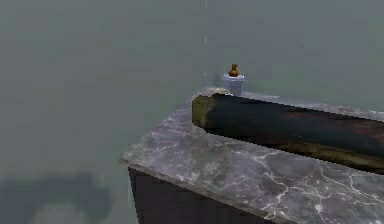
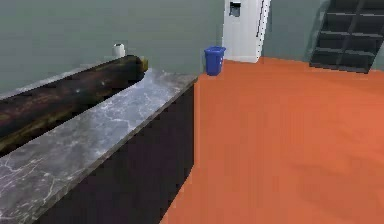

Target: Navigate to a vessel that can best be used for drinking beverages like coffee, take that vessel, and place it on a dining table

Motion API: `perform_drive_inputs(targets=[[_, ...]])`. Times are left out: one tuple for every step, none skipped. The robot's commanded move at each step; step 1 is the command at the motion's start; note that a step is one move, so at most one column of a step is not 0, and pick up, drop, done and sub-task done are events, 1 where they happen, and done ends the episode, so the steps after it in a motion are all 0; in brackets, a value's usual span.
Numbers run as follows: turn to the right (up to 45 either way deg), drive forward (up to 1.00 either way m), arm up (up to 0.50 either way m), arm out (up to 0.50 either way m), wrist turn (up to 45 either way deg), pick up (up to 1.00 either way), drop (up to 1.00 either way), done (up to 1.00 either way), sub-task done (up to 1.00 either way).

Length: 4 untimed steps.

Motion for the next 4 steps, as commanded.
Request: perform_drive_inputs(targets=[[-3.0, 0.0, 0.0, 0.0, 0.0, 0.0, 0.0, 0.0, 0.0], [0.0, 0.25, 0.0, 0.0, 0.0, 0.0, 0.0, 0.0, 0.0], [-45.0, 0.0, 0.0, 0.0, 0.0, 0.0, 0.0, 0.0, 0.0], [-27.0, 0.0, 0.0, 0.0, 0.0, 0.0, 0.0, 0.0, 0.0]])
